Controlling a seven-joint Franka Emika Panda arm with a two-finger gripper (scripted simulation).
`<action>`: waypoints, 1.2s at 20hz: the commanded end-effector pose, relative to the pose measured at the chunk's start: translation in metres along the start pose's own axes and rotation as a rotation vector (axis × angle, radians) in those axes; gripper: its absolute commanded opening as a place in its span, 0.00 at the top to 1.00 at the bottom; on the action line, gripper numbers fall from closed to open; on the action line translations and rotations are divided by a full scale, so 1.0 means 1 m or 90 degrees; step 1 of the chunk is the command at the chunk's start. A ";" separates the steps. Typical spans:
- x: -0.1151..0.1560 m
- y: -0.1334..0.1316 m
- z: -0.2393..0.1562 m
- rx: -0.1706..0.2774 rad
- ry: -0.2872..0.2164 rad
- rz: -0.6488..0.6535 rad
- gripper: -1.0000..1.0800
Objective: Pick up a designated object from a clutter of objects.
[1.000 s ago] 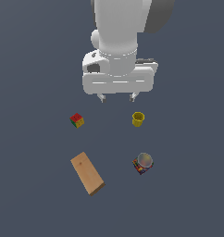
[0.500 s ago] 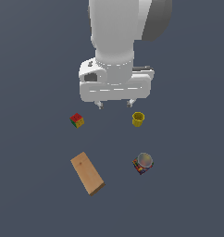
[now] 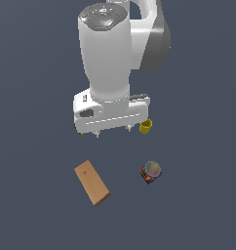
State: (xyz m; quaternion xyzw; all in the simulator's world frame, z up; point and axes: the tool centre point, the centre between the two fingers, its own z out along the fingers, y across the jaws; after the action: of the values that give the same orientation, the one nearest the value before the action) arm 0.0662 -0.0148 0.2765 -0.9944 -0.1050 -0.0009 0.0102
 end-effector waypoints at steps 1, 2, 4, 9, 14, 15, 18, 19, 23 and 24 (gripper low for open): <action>0.012 0.013 0.017 -0.002 -0.001 -0.032 0.04; 0.017 0.018 0.024 -0.003 -0.001 -0.045 0.04; 0.026 0.029 0.038 -0.005 -0.001 -0.071 0.04; 0.045 0.056 0.077 -0.008 -0.002 -0.136 0.04; 0.059 0.080 0.117 -0.010 -0.004 -0.197 0.04; 0.060 0.085 0.123 -0.010 -0.004 -0.208 0.04; 0.065 0.095 0.142 -0.011 -0.004 -0.235 0.04; 0.066 0.098 0.147 -0.011 -0.005 -0.242 0.04; 0.069 0.108 0.164 -0.012 -0.005 -0.266 0.04; 0.069 0.110 0.167 -0.012 -0.005 -0.270 0.04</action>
State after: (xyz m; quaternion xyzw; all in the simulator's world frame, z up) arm 0.1546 -0.1017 0.1124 -0.9522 -0.3056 0.0006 0.0006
